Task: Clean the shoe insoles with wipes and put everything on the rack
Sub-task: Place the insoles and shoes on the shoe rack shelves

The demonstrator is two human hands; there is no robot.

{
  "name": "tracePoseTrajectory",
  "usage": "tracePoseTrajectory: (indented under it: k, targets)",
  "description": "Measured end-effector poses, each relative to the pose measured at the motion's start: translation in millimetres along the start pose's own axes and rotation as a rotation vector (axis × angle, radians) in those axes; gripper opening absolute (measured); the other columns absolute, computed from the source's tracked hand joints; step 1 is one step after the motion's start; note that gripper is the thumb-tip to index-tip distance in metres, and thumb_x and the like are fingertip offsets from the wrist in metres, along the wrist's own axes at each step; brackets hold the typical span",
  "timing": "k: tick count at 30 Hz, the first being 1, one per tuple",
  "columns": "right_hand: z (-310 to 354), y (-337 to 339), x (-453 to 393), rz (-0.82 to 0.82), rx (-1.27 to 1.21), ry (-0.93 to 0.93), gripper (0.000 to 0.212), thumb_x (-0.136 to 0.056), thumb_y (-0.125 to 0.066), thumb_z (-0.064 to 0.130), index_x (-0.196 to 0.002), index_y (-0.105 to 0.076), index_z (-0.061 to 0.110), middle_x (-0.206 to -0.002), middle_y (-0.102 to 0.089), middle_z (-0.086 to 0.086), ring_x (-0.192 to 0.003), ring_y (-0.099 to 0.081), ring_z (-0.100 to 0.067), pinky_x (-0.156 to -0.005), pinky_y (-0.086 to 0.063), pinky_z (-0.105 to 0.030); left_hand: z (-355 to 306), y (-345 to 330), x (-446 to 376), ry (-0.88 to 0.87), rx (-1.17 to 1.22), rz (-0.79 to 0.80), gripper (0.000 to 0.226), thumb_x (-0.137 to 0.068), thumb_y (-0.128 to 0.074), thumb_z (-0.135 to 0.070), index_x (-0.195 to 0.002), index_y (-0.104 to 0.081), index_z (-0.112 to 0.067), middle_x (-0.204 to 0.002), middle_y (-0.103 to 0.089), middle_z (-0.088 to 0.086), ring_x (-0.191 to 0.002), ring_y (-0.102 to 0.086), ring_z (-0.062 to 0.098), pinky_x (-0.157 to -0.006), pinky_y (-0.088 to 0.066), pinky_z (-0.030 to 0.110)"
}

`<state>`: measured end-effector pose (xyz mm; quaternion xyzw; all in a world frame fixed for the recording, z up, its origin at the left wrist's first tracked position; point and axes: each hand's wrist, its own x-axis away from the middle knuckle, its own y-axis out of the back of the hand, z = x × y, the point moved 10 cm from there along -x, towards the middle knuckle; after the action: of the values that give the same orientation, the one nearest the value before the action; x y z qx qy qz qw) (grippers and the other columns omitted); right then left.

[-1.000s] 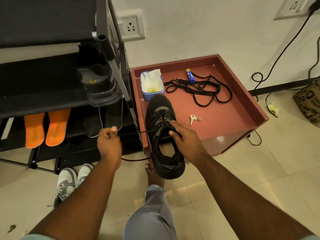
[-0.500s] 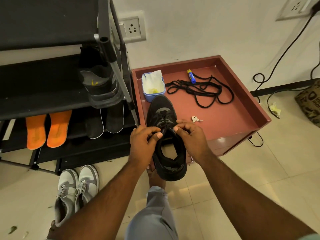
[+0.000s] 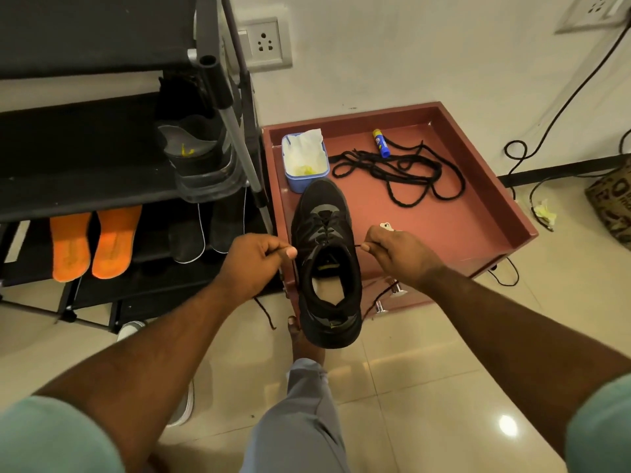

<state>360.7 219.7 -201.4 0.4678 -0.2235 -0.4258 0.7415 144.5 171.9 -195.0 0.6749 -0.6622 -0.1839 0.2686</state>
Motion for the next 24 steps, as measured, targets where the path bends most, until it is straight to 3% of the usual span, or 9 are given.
tracePoseTrajectory:
  k: [5,8,10,12,15,18,20,22,24]
  targets:
    - [-9.0,-2.7,3.5,0.038,-0.054,-0.098,0.02,-0.096,-0.05,0.032,-0.085,-0.053,0.015,-0.075,-0.056,-0.002,-0.069,-0.051,-0.02,-0.061,-0.045,-0.039,-7.9,0.8,9.6,-0.044,-0.042,0.031,0.011,-0.095,-0.063,-0.02,-0.096,-0.075,-0.021,-0.089,-0.072,-0.003,-0.083,-0.066,0.005,-0.08,-0.052,0.024]
    - [-4.8,-0.3,3.5,0.024,-0.014,-0.141,0.024,-0.095,-0.051,0.037,-0.09,-0.06,0.015,-0.088,-0.053,0.0,-0.08,-0.051,-0.02,-0.069,-0.044,-0.035,-28.8,-3.9,17.6,-0.215,-0.705,0.098,0.025,-0.1,-0.053,-0.029,-0.121,-0.067,-0.025,-0.106,-0.061,-0.001,-0.104,-0.054,0.017,-0.096,-0.044,0.036]
    - [2.6,7.6,-2.0,0.007,0.105,-0.163,0.026,-0.095,-0.05,0.038,-0.095,-0.062,0.015,-0.095,-0.053,-0.004,-0.085,-0.051,-0.022,-0.072,-0.043,-0.034,-43.9,-3.3,23.5,-0.304,-1.054,0.035,0.028,-0.099,-0.054,-0.031,-0.126,-0.064,-0.029,-0.102,-0.047,0.0,-0.108,-0.046,0.022,-0.097,-0.037,0.038]
    - [6.8,13.4,-7.7,0.048,0.246,-0.244,0.026,-0.098,-0.044,0.039,-0.098,-0.058,0.017,-0.093,-0.06,-0.009,-0.085,-0.055,-0.03,-0.068,-0.042,-0.034,-63.2,5.5,26.5,-0.277,-1.19,-0.05,0.027,-0.097,-0.054,-0.03,-0.122,-0.064,-0.03,-0.095,-0.035,-0.001,-0.101,-0.044,0.021,-0.088,-0.036,0.037]
    - [8.1,18.8,-5.6,0.012,-0.052,-0.388,0.022,-0.099,-0.039,0.032,-0.092,-0.051,0.014,-0.078,-0.061,-0.006,-0.071,-0.056,-0.027,-0.06,-0.04,-0.031,-85.1,13.3,24.5,-0.149,-1.225,-0.041,0.016,-0.098,-0.052,-0.026,-0.11,-0.063,-0.029,-0.092,-0.05,-0.002,-0.095,-0.046,0.02,-0.085,-0.033,0.036]
    - [20.6,28.4,-0.6,-0.13,-0.59,-0.452,0.018,-0.099,-0.043,0.019,-0.092,-0.057,0.011,-0.079,-0.065,-0.001,-0.068,-0.06,-0.011,-0.059,-0.047,-0.025,-96.9,17.7,19.7,-0.008,-1.085,-0.008,0.014,-0.099,-0.053,-0.034,-0.089,-0.059,-0.027,-0.085,-0.059,-0.004,-0.085,-0.053,0.018,-0.092,-0.033,0.038]
    - [34.3,37.0,0.4,-0.23,-0.939,-0.462,0.013,-0.098,-0.046,0.009,-0.103,-0.057,0.009,-0.085,-0.065,0.002,-0.068,-0.06,0.0,-0.059,-0.049,-0.015,-95.7,24.9,16.1,0.141,-0.672,0.028,0.014,-0.097,-0.058,-0.033,-0.095,-0.068,-0.024,-0.093,-0.067,-0.001,-0.091,-0.062,0.02,-0.097,-0.04,0.04]
    - [45.9,50.5,-2.1,-0.323,-1.133,-0.441,0.021,-0.096,-0.047,-0.001,-0.115,-0.055,0.004,-0.089,-0.063,0.003,-0.065,-0.061,0.008,-0.058,-0.048,-0.009,-98.9,31.1,14.9,0.284,-0.098,0.049,0.011,-0.094,-0.064,-0.018,-0.099,-0.071,-0.011,-0.092,-0.068,0.005,-0.08,-0.064,0.019,-0.078,-0.053,0.034]
    - [58.2,68.3,-5.5,-0.372,-1.17,-0.39,0.026,-0.095,-0.047,-0.004,-0.119,-0.056,0.001,-0.097,-0.066,0.0,-0.071,-0.063,0.006,-0.064,-0.049,-0.014,-111.9,44.4,16.1,0.388,0.184,0.031,0.014,-0.092,-0.066,-0.01,-0.104,-0.069,-0.003,-0.078,-0.062,0.006,-0.057,-0.054,0.014,-0.051,-0.049,0.023]
